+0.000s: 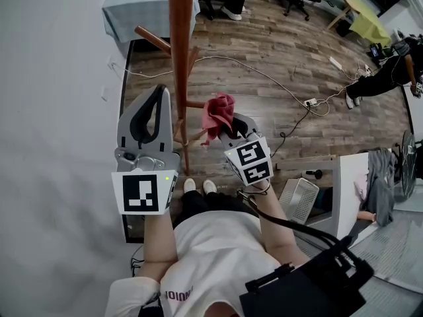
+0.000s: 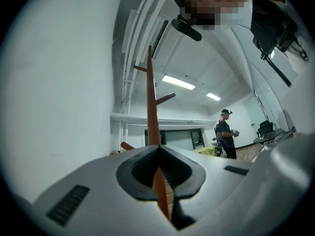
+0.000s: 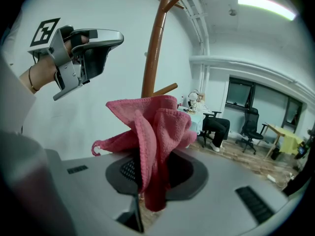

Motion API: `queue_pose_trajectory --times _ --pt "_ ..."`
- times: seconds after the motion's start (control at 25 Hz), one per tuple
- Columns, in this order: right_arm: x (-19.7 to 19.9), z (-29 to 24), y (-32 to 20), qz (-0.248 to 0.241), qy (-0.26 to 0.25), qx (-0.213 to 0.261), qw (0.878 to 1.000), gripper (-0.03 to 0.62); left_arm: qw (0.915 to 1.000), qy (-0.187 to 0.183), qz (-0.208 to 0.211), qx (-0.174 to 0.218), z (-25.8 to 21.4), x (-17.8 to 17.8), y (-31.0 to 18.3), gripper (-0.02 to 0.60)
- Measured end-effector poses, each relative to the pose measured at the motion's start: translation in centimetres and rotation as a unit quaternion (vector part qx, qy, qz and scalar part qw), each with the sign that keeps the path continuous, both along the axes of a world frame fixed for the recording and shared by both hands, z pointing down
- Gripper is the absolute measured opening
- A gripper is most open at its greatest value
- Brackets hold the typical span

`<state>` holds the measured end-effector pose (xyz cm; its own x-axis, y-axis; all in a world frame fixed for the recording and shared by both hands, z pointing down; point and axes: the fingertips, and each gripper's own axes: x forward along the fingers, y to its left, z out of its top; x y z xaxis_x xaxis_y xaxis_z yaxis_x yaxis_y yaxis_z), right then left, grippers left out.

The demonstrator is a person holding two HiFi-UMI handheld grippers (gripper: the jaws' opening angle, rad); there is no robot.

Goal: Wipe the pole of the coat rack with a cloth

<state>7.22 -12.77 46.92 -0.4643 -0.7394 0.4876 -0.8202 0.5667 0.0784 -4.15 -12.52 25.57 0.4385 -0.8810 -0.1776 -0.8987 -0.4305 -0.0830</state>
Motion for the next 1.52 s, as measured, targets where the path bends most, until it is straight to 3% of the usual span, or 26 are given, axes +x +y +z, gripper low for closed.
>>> queue_pose_trajectory --times 0.36,0.64,1.08,1.52 --pt "2.6 -0.8 -0.9 0.024 0.002 0.013 1.0 0.094 0.9999 -0.008 -0.002 0.006 -0.2 0.5 -0.1 0.014" --pt "3.8 -3.7 -2.2 0.033 -0.006 0.049 0.998 0.094 0.9998 -0.016 -0.011 0.009 -0.6 0.4 0.0 0.012" --pt "0.8 -7.6 -5.5 0.004 -0.019 0.097 0.995 0.094 0.999 -0.029 -0.029 0.017 -1.1 -1.4 -0.2 0.012" --pt "-2.3 -8.1 -7.6 -0.026 -0.022 0.098 0.995 0.094 0.9986 -0.032 -0.04 0.013 -1.0 -3.0 -1.4 0.014"
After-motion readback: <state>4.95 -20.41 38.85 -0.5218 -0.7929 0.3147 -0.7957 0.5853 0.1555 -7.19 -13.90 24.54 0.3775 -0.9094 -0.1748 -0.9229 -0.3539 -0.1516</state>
